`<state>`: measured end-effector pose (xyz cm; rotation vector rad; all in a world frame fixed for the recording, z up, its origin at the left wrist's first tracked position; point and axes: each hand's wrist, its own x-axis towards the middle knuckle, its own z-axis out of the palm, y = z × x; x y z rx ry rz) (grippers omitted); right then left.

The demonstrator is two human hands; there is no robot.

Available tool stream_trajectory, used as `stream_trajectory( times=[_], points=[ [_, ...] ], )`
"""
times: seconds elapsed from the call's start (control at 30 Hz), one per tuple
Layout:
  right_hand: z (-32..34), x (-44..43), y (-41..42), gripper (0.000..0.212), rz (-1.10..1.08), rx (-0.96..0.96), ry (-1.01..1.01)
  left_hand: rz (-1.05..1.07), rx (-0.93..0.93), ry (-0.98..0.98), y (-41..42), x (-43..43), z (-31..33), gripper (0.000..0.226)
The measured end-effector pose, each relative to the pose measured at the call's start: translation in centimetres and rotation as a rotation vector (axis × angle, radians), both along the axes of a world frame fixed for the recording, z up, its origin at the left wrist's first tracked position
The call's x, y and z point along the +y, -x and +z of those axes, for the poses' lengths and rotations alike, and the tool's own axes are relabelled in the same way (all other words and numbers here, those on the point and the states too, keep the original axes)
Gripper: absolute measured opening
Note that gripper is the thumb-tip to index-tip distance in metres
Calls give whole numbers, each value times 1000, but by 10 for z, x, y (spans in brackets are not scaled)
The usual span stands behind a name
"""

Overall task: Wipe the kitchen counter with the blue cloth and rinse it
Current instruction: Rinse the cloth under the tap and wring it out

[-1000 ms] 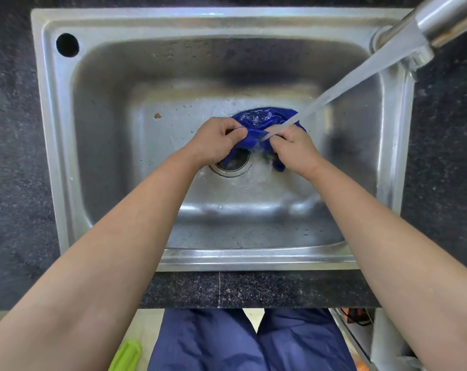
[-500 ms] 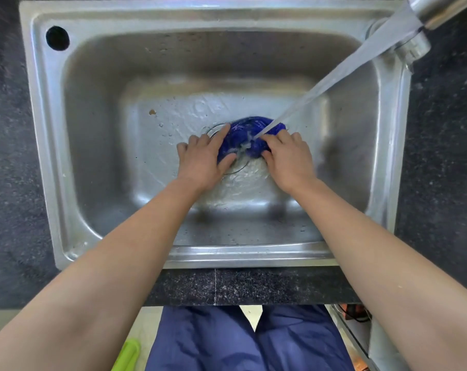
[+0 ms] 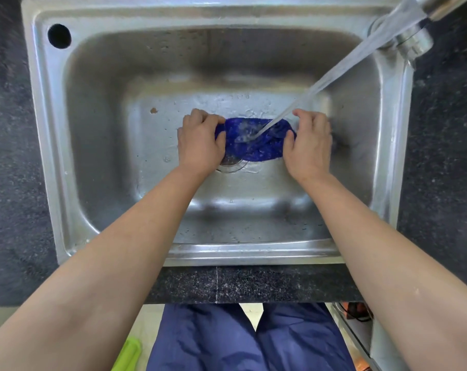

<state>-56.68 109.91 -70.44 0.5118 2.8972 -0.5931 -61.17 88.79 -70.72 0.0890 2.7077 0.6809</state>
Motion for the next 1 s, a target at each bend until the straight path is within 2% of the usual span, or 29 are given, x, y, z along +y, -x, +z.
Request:
stream_trajectory(
  times=[0.07,0.13,0.2,0.23,0.27,0.37,0.47,0.6,0.67,0.77,0.83,0.87,0.93,1.0],
  points=[
    [0,0,1,50,95,-18,30,-89,-125,43,-6,-4,-4,49],
    [-2,-6,-5,62,283,-171,61,-184,-178,94,-14,-4,-7,64],
    [-7,-12,-14,76,453,-329,-54,-225,-172,123,-19,-1,-8,69],
    [-10,-14,-18,78,479,-344,-89,-229,-178,133,-20,1,-8,69],
    [-12,-15,-20,74,458,-330,-66,-235,-197,148,-19,3,-8,67],
    [-12,-17,-21,46,305,-380,242,-310,-252,231,-21,11,-9,59],
    [-7,-14,-23,31,337,-466,242,-358,-279,273,-24,15,-7,48],
    [8,-1,-21,32,200,-343,220,-270,-300,151,-12,11,4,26],
    [15,5,-16,33,119,-237,210,-196,-325,-19,-2,11,13,28],
    [24,5,-11,20,75,9,319,-52,-240,-321,9,16,30,33],
    [26,3,-10,28,66,163,380,73,-208,-442,9,15,36,33],
    [24,4,-10,34,63,190,367,106,-206,-444,8,12,36,31],
    [16,10,-10,44,112,99,248,59,-251,-299,4,3,32,27],
    [7,15,-12,50,192,-123,68,-83,-343,-68,-4,-6,20,48]
  ],
)
